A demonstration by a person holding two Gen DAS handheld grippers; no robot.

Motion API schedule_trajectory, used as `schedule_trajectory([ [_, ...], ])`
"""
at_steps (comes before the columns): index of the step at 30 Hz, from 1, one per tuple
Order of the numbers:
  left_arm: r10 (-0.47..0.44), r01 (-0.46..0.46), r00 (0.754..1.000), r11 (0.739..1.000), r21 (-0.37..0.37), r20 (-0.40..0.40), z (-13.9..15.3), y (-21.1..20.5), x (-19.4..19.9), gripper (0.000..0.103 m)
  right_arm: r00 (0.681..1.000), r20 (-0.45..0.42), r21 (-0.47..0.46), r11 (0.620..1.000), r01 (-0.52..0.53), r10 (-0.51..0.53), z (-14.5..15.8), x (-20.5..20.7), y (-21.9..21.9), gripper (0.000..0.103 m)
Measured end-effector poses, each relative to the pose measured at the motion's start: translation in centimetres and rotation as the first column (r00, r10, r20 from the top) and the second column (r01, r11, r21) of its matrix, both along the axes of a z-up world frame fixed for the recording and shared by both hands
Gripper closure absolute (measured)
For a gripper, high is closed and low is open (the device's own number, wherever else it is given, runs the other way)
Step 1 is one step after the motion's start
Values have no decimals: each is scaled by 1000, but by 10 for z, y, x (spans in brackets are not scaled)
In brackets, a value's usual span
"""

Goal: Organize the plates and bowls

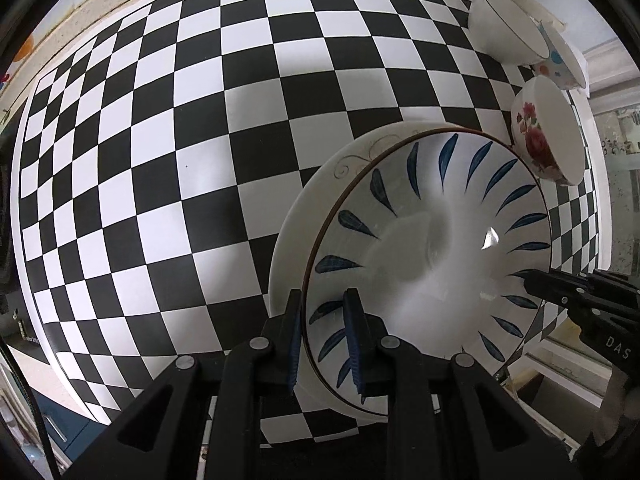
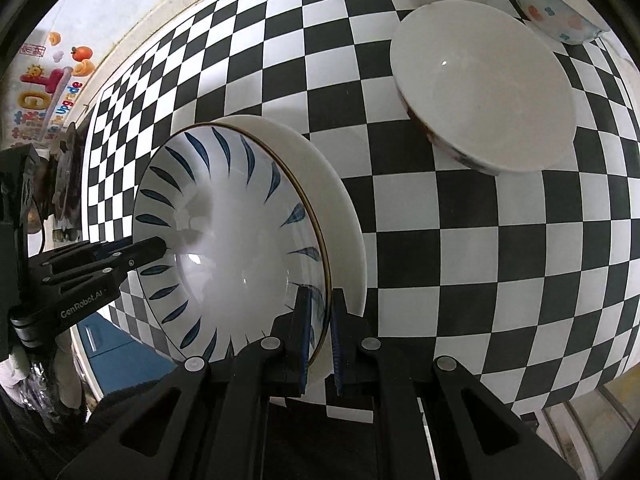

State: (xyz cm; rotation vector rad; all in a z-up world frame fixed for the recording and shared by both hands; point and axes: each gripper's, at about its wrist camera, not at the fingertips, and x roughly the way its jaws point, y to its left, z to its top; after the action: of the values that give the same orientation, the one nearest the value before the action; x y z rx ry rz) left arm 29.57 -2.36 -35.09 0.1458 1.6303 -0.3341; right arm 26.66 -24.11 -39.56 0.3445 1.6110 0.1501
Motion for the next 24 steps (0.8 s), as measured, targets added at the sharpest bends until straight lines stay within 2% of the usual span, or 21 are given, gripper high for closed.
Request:
schedule_trajectory([
  [10,2,-1,1000,1000,14,-21,-13,-10,-5,85,1000,-13,6,1000,7,-7,-7,0,1,92],
  [24,49,-49,998,999,7,-29,-10,3,2,85,999,-13,14,999,37,-37,-9,-3,-3,90],
])
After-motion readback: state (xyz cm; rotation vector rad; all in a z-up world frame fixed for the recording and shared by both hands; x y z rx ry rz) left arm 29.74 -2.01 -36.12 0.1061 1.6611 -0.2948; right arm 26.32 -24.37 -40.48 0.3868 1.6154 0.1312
